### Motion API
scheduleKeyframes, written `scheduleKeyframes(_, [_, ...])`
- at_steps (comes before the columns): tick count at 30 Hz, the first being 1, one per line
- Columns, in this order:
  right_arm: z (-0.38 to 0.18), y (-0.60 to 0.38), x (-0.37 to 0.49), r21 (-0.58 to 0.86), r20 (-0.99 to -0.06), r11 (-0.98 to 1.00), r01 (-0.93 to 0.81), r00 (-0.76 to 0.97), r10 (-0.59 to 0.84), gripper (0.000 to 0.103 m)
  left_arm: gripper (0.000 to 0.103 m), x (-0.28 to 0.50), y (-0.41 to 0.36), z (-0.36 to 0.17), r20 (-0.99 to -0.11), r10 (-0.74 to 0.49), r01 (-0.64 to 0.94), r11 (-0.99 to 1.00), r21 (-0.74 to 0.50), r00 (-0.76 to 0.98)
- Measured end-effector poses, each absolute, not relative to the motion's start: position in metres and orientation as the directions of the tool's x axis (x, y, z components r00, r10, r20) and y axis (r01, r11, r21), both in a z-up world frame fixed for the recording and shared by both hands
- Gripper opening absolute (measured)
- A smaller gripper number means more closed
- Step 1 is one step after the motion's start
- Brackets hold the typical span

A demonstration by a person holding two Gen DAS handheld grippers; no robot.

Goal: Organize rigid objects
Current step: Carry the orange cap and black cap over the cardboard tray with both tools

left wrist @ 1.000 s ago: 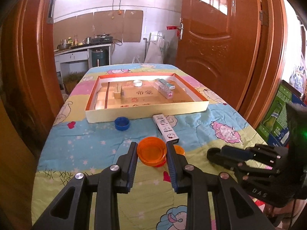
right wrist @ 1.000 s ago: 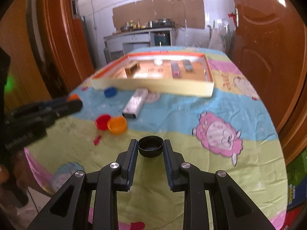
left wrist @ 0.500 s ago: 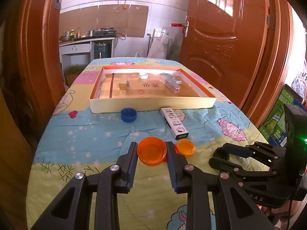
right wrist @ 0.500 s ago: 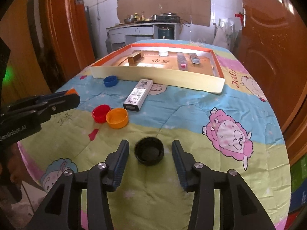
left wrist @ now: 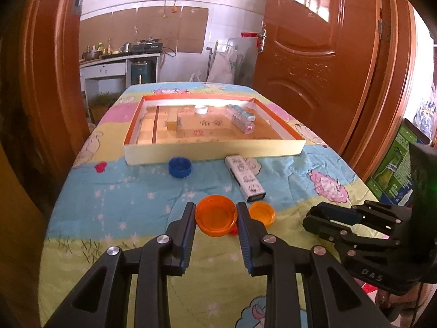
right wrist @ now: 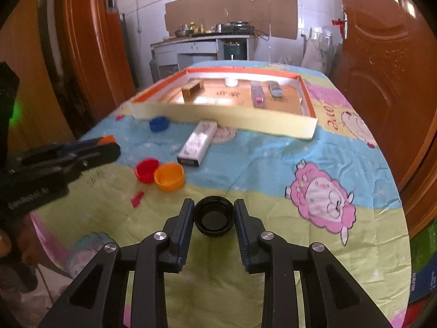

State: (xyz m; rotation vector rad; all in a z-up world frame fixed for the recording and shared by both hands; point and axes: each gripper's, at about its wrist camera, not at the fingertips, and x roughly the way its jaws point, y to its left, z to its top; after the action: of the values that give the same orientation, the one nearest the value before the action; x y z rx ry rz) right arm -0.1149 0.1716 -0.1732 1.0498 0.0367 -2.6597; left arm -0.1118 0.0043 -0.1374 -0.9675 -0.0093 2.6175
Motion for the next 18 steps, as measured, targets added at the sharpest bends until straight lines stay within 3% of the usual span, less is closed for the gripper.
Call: scheduleKeyframes(18, [-0.106,0.174,-0.158,0.160,-0.573,-0.954,0.252,-0.763,-0.298,0.030,0.030,-0.165,0.008,-0.085,-0.581,0.317,-0.286,-0.947,-0.148,-0.749])
